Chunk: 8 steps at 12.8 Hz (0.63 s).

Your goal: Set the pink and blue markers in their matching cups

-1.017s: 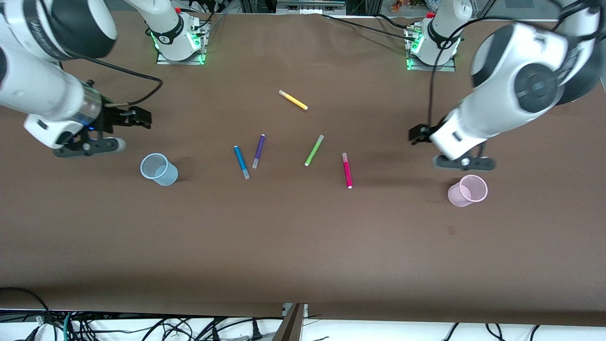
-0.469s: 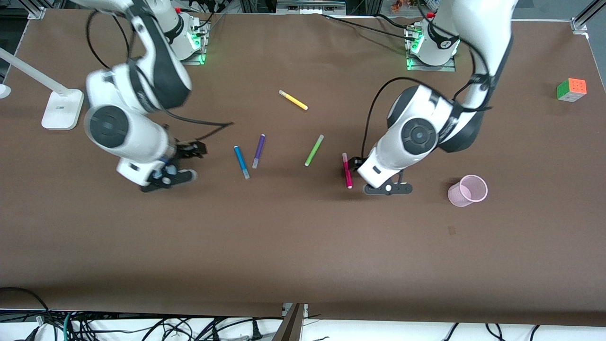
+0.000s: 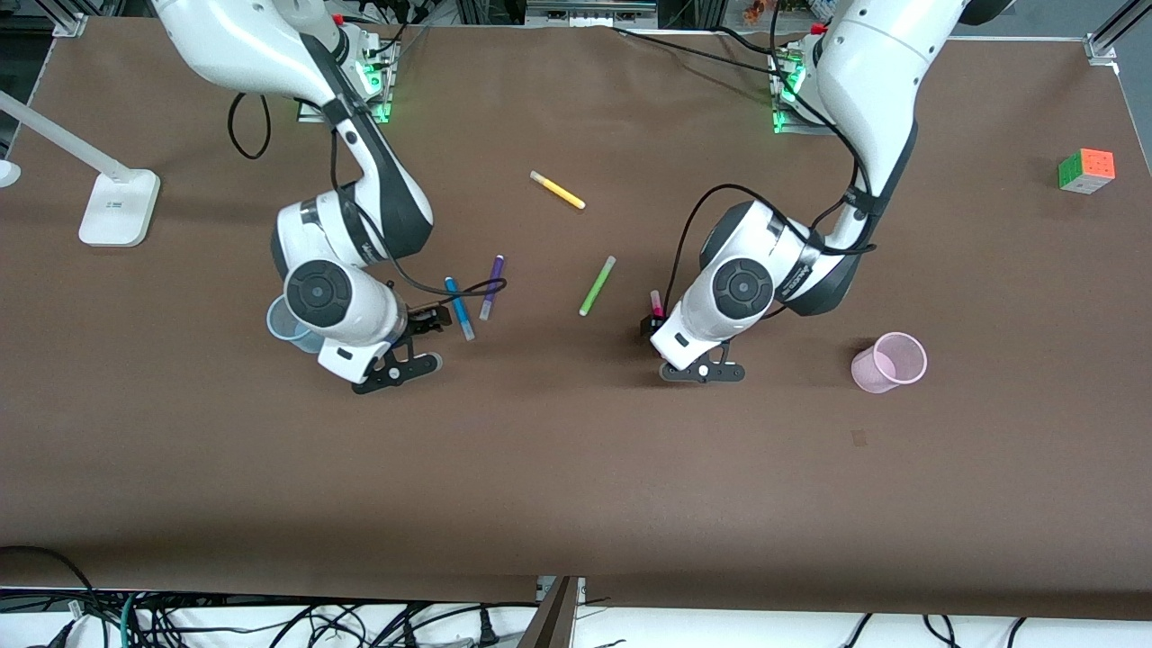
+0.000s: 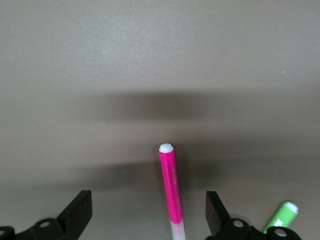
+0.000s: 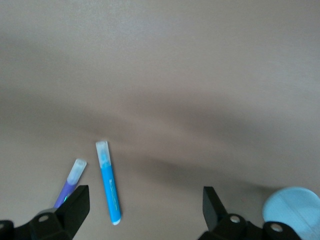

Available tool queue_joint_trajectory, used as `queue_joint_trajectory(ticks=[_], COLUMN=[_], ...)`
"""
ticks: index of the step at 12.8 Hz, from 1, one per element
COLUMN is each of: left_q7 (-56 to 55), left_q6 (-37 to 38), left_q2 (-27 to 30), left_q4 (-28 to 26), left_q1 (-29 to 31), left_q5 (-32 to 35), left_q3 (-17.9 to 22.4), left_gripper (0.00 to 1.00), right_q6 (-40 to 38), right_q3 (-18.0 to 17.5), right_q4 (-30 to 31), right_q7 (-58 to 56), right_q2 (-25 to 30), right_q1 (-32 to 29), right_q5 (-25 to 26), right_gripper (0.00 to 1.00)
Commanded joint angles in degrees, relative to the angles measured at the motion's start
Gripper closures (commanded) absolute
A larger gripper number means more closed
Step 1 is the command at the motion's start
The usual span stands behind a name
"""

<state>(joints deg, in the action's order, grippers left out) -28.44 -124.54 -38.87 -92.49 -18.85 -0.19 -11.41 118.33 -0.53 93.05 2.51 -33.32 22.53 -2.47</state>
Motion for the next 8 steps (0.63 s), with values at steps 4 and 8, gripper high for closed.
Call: queue_joint_trajectory(ticks=[4, 8], left_q7=[-6.5, -13.6], left_q6=[-4.8, -4.8], left_q2=[-1.4, -1.2], left_q4=[-3.8, -4.8], left_q1=[-2.3, -4.2], left_q5=[1.3, 1.4], left_q3=[0.6, 0.7], left_gripper=[0.06, 0.21], right_q6=[12.7, 17.1], right_q3=[-2.1, -2.3], right_q4=[9.6, 11.2], right_q7=[-0.5, -1.5], right_q2=[0.0, -2.0], right_q1=[0.1, 2.0], right_q5=[-1.0, -0.8], right_gripper=[0.00, 0.00])
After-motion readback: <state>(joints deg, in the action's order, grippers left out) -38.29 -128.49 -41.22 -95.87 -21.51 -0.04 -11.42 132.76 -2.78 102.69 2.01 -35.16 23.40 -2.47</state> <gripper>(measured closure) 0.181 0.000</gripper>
